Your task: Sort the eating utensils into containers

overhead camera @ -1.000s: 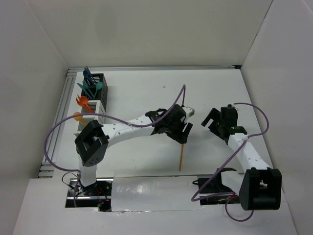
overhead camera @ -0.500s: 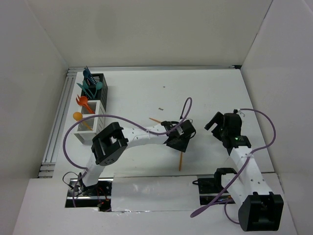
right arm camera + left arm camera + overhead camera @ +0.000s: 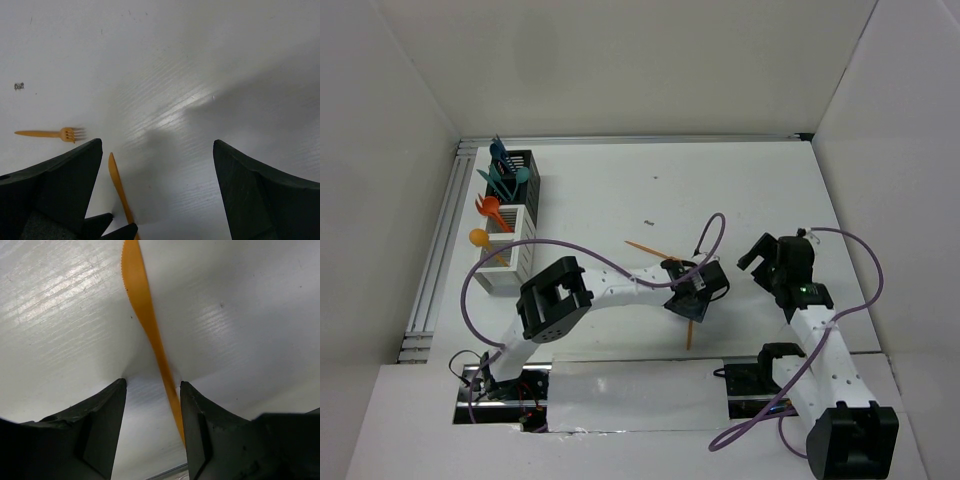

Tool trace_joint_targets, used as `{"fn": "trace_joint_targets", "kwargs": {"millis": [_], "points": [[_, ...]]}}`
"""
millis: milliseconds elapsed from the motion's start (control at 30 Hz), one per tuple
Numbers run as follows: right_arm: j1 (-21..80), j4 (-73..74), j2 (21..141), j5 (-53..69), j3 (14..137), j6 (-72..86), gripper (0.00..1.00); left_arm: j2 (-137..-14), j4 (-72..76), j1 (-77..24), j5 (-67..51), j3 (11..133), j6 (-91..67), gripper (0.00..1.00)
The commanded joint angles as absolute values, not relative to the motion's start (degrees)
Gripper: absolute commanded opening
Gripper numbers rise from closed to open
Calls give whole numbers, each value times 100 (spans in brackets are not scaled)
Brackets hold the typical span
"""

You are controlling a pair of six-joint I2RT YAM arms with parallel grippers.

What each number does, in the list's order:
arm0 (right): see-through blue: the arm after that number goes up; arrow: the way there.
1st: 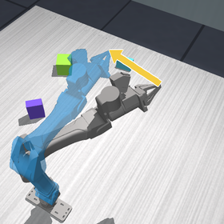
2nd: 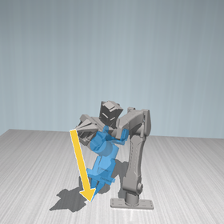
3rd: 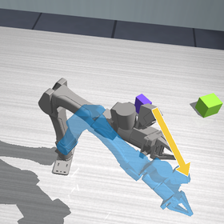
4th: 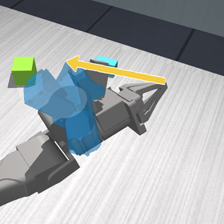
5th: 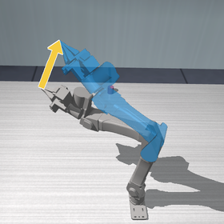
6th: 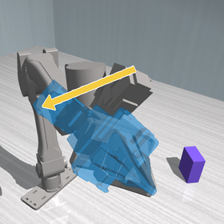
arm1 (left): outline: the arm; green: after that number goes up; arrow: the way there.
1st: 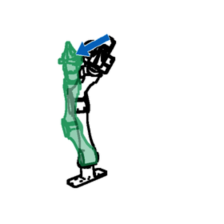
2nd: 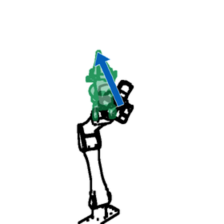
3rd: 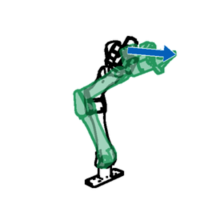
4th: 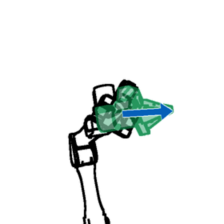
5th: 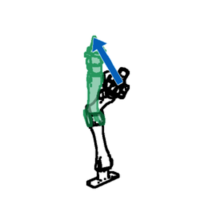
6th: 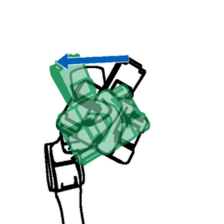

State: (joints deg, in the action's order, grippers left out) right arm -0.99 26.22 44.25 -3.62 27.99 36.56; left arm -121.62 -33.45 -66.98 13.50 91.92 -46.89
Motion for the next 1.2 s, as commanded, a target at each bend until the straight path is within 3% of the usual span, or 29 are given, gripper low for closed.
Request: {"fn": "trace_joint_targets", "kwargs": {"millis": [0,333,467,633,733,867,1000,1167], "points": [[-70,2610,4298,-316,2786,3674,97,-12252,-3472,-6715,1354,9316,-4817,59],[-70,2610,4254,-369,2786,3665,98,-12893,-4148,-6724,1977,9852,-4773,53],[-62,2610,4263,-369,2733,3665,98,-12763,-4061,-6698,2118,9537,-4641,34],[-53,2558,4271,-369,2681,3709,98,-12639,-3999,-6601,1978,9106,-4701,17],[-62,2558,4280,-369,2681,3683,98,-12472,-3798,-6496,1750,8791,-4711,0],[-62,2505,4298,-317,2681,3674,98,-11998,-3394,-6258,1591,8316,-4667,0],[-62,2365,4263,-132,2681,3639,98,-10664,-2639,-5844,1372,7579,-4343,0],[-70,1917,4228,429,2681,3428,97,-8853,-881,-4423,99,6409,-3904,0]]}}
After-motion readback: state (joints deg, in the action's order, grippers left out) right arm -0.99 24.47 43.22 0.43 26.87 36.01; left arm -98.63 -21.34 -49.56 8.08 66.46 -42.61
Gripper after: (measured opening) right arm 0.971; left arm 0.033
